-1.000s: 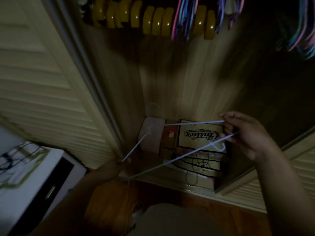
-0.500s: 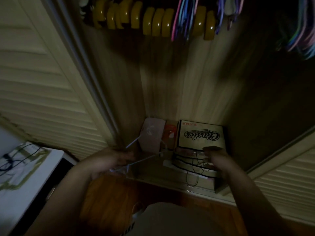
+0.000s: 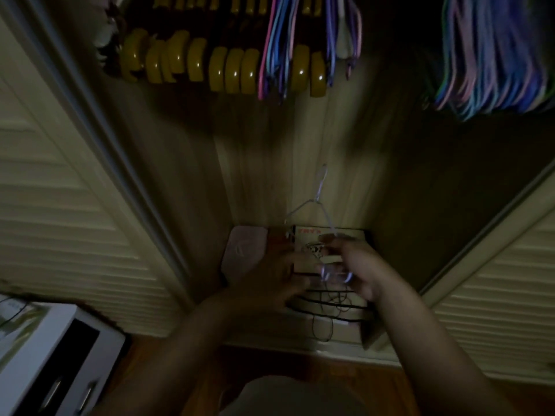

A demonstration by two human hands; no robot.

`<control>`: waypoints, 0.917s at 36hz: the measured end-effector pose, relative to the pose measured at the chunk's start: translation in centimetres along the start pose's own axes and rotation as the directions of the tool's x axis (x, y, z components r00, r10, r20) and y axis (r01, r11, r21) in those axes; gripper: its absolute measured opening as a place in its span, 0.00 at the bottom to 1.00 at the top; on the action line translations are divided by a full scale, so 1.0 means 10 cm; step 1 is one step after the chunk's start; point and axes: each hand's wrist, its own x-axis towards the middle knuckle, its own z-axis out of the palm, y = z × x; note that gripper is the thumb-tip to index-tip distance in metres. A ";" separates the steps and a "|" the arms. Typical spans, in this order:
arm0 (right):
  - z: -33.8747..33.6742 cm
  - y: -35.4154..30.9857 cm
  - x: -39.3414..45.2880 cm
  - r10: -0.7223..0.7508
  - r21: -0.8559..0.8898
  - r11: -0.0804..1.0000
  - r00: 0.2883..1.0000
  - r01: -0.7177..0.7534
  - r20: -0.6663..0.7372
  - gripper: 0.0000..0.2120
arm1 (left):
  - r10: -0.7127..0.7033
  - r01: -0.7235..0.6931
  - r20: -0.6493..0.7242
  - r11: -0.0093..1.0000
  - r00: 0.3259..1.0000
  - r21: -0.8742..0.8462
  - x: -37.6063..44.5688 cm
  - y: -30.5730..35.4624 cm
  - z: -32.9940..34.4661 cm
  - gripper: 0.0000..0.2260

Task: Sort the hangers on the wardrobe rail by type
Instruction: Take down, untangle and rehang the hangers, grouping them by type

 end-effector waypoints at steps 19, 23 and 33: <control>-0.71 -1.89 -0.53 -0.701 -0.665 0.640 0.647 0.385 -0.300 0.14 | 0.745 0.068 -0.500 0.528 0.441 0.847 0.93 2.38 -2.67 0.36; -0.71 -2.07 -0.57 -0.772 -0.790 0.521 0.574 0.323 -0.274 0.12 | 0.736 0.199 -0.473 0.434 0.484 0.879 1.13 2.49 -2.98 0.39; -0.78 -2.48 -0.35 -0.832 -0.877 0.421 0.484 0.232 -0.271 0.13 | 0.734 0.334 -0.490 0.366 0.471 0.869 1.27 2.39 -2.98 0.44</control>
